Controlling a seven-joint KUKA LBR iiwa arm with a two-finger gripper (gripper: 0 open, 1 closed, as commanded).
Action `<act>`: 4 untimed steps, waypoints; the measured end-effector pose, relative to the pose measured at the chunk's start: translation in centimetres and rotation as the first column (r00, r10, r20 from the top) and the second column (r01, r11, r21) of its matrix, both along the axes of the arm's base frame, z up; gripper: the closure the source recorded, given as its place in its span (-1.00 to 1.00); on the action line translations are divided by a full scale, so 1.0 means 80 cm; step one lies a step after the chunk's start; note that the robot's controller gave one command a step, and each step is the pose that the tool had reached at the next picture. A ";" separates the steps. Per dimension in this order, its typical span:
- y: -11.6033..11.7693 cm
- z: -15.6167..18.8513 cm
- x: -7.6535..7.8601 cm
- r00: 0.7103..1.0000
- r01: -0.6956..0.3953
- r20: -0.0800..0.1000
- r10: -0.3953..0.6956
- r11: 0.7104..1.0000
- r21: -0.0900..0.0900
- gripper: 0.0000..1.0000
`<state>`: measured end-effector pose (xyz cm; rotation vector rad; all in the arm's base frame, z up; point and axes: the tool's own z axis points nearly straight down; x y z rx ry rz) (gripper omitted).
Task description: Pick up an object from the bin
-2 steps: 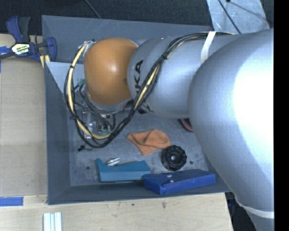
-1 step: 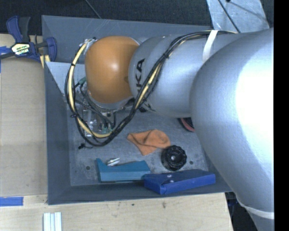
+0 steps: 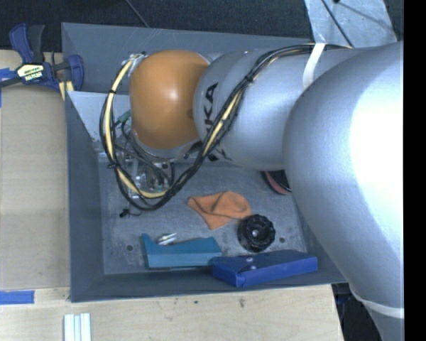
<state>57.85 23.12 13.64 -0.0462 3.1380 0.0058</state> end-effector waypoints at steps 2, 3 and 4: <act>-0.065 -0.030 0.038 0.999 -0.053 0.004 0.053 0.999 -0.002 -1.00; -0.102 -0.027 0.028 0.995 -0.104 -0.006 0.104 0.995 -0.003 -1.00; -0.129 -0.023 0.031 0.988 -0.153 -0.002 0.153 0.988 -0.006 -1.00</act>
Offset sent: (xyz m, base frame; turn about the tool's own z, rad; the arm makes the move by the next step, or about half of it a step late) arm 0.0117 -0.0602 -0.0637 0.0251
